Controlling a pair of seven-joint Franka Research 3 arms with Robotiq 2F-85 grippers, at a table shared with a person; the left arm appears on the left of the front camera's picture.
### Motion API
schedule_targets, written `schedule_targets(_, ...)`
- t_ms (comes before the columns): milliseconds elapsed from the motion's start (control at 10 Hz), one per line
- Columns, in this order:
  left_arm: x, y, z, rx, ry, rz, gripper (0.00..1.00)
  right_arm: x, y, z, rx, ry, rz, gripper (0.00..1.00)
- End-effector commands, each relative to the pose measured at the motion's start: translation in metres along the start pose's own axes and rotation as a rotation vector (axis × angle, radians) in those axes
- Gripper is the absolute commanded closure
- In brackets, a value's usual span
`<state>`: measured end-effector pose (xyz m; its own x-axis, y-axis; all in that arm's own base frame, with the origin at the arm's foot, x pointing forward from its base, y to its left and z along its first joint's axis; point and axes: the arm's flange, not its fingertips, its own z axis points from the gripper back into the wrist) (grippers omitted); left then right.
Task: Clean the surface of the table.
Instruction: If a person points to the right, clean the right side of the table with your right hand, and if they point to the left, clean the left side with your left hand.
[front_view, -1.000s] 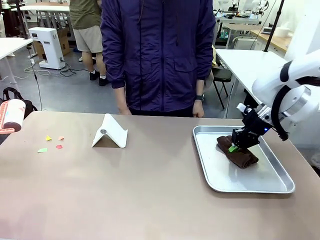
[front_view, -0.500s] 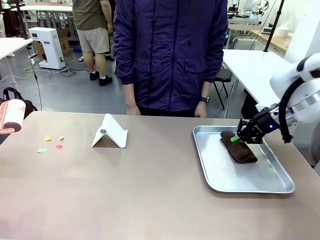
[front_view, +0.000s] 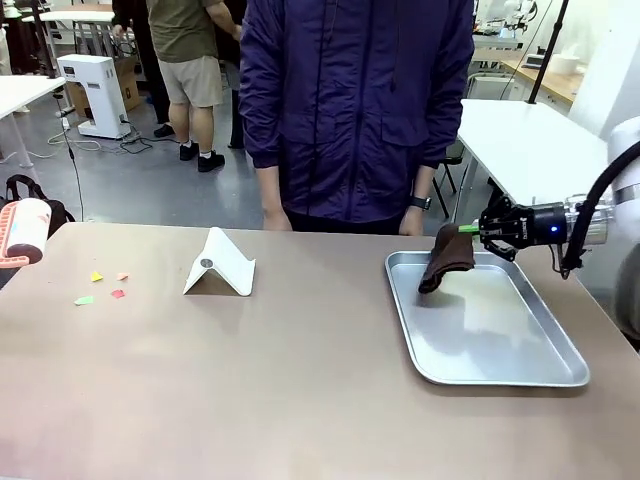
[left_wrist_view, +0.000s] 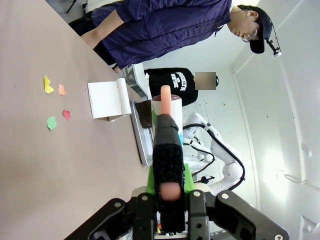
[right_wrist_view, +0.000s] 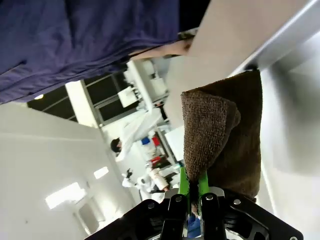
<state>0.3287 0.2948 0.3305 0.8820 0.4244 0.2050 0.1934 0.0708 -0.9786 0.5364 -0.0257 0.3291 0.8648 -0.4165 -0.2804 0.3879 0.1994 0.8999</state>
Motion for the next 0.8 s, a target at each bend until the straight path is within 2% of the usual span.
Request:
schedule_targets(0, -0.004, -0.004, 0.000, 0.000, 0.001, -0.007, 1.00, -0.031, 0.010, 0.022, 0.115, 0.087, 0.028, 0.93)
schedule_targets(300, -0.004, -0.004, 0.000, 0.000, 0.001, -0.007, 1.00, -0.071, 0.022, 0.065, 0.097, 0.239, -0.007, 0.93)
schedule_targets(500, -0.004, -0.004, 0.000, 0.000, 0.001, -0.007, 1.00, -0.098, 0.009, 0.095, 0.078, 0.161, 0.214, 0.93)
schedule_targets(600, -0.004, -0.004, 0.000, 0.000, 0.001, -0.007, 1.00, -0.108, -0.003, 0.107, 0.049, 0.178, 0.359, 0.93)
schedule_targets(700, -0.004, -0.004, 0.000, 0.000, 0.001, -0.007, 1.00, -0.111, -0.010, 0.115, 0.062, 0.157, 0.390, 0.93)
